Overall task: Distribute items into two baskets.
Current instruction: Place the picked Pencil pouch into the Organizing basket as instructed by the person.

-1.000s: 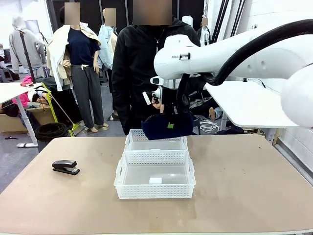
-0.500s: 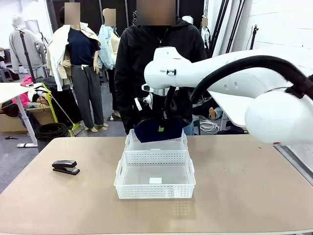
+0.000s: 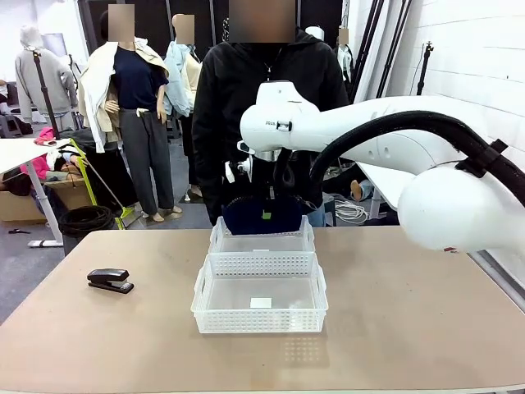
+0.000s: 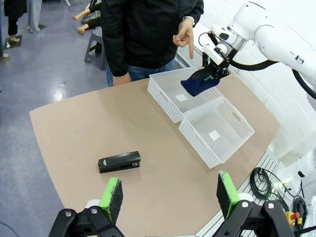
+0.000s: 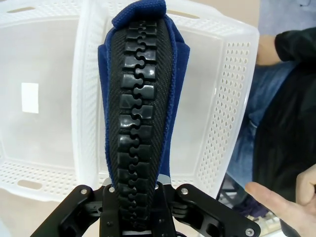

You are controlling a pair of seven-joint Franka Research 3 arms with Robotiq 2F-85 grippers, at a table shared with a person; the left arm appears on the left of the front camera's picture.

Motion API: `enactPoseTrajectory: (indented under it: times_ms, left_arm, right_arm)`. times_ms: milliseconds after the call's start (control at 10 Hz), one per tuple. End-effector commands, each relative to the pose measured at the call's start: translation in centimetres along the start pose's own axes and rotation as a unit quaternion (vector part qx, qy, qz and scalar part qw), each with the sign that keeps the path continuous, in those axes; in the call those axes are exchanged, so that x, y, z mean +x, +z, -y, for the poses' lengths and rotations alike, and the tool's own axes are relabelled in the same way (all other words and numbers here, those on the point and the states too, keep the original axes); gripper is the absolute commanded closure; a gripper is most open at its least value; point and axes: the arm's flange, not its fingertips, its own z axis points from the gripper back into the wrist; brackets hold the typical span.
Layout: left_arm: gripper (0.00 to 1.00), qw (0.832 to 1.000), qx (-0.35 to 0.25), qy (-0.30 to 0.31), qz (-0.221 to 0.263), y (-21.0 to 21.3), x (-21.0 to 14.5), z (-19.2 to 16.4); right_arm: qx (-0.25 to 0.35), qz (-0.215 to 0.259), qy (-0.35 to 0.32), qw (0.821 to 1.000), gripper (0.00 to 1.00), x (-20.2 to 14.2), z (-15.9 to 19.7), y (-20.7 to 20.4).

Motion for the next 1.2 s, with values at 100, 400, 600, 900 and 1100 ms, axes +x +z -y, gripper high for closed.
enactPoseTrajectory:
  times_ms: [100,400,600,900,1100]
  left_arm:
    - [0.00,1.000,-0.005,-0.007,0.009,0.1,-0.1,-0.1]
    - [0.00,1.000,-0.005,-0.007,0.009,0.1,-0.1,-0.1]
    - [0.00,1.000,-0.005,-0.007,0.009,0.1,-0.1,-0.1]
    - [0.00,1.000,-0.005,-0.007,0.009,0.1,-0.1,-0.1]
    - [0.00,1.000,-0.005,-0.007,0.009,0.1,-0.1,-0.1]
  right_arm:
    - [-0.014,-0.001,-0.030,0.999,1.00,0.7,0.5,-1.3]
    - [-0.013,-0.002,-0.044,0.999,1.00,0.2,0.5,-3.1]
    - [-0.005,-0.002,-0.052,0.999,1.00,-0.2,0.6,-4.6]
    - [0.006,-0.001,-0.053,0.999,1.00,-0.4,0.8,-6.1]
    - [0.012,0.001,-0.052,0.999,1.00,-0.6,0.9,-6.3]
